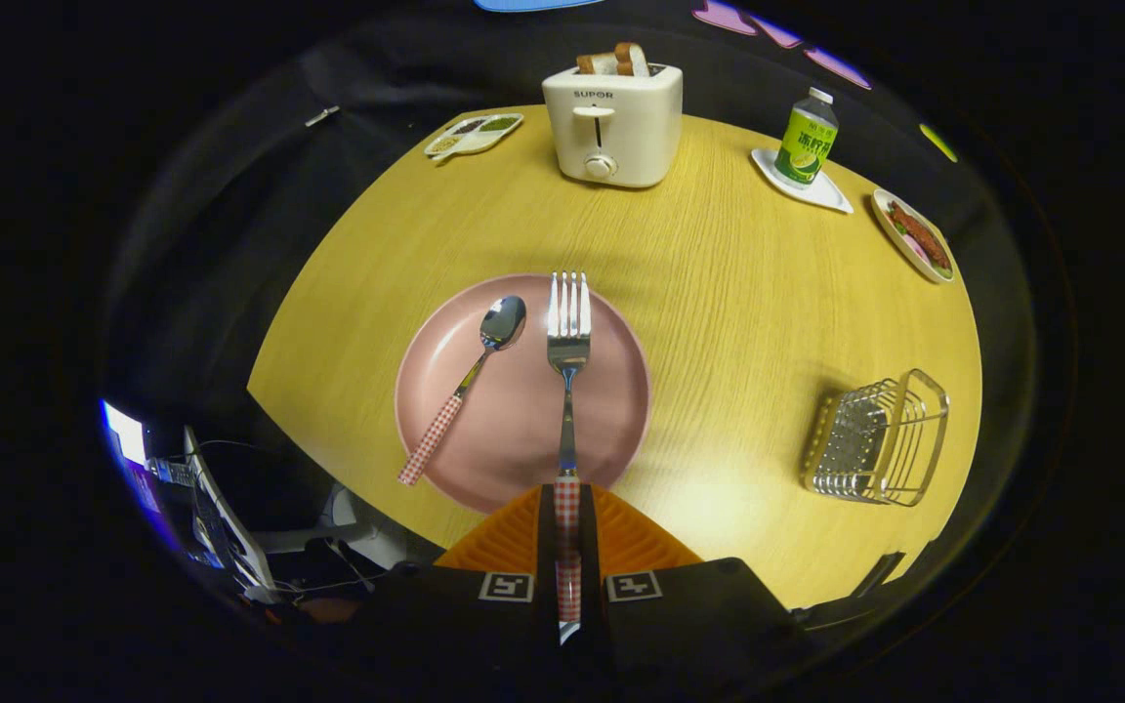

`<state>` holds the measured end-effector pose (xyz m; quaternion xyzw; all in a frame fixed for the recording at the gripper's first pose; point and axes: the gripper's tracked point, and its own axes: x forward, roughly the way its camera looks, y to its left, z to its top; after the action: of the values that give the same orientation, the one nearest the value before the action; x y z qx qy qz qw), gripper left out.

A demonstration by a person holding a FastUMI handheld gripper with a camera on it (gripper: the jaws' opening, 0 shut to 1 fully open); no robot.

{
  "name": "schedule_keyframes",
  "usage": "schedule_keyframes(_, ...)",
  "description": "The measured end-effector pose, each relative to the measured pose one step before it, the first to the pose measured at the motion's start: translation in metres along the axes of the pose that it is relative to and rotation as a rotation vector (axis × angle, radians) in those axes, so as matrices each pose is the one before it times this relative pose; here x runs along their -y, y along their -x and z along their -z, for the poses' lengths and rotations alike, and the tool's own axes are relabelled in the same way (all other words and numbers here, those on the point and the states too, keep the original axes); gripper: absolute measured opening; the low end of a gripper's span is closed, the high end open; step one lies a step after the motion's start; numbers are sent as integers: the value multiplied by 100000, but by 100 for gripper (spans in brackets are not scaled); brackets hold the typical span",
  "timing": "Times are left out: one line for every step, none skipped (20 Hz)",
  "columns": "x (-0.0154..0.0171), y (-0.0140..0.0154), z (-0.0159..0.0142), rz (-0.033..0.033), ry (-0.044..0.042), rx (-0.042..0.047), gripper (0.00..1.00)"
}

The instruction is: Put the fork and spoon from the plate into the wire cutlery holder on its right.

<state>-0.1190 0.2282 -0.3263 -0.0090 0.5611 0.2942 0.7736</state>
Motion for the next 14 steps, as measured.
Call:
schedule_keyframes(348, 1122, 83, -163, 158, 1570, 12)
schedule_keyframes(595, 1102, 54, 199, -128, 1346, 12)
schedule_keyframes(580, 1131, 28, 360, -381, 1426, 12)
schedule_keyframes(748, 1122, 100, 348, -602, 1209, 12)
schedule_keyframes(764, 948, 91, 320, -907, 1015, 12)
schedule_keyframes(934, 948, 109, 576, -984, 930, 12)
schedule_keyframes(1121, 812, 104, 968, -594, 426, 12)
schedule_keyframes(1322, 785, 52, 1188, -69, 223, 12)
schedule_keyframes(1395, 628, 62, 1019, 193, -485, 12)
schedule_keyframes(1337, 706, 134, 451, -444, -783, 12)
schedule_keyframes(1283, 615, -3, 344, -756, -657, 12)
schedule_keyframes(1408, 588, -189, 792, -770, -873, 12)
schedule_keyframes(1467, 453, -89, 1517, 246, -973, 12)
schedule_keyframes(1471, 386, -107, 1449, 596, -1086, 12)
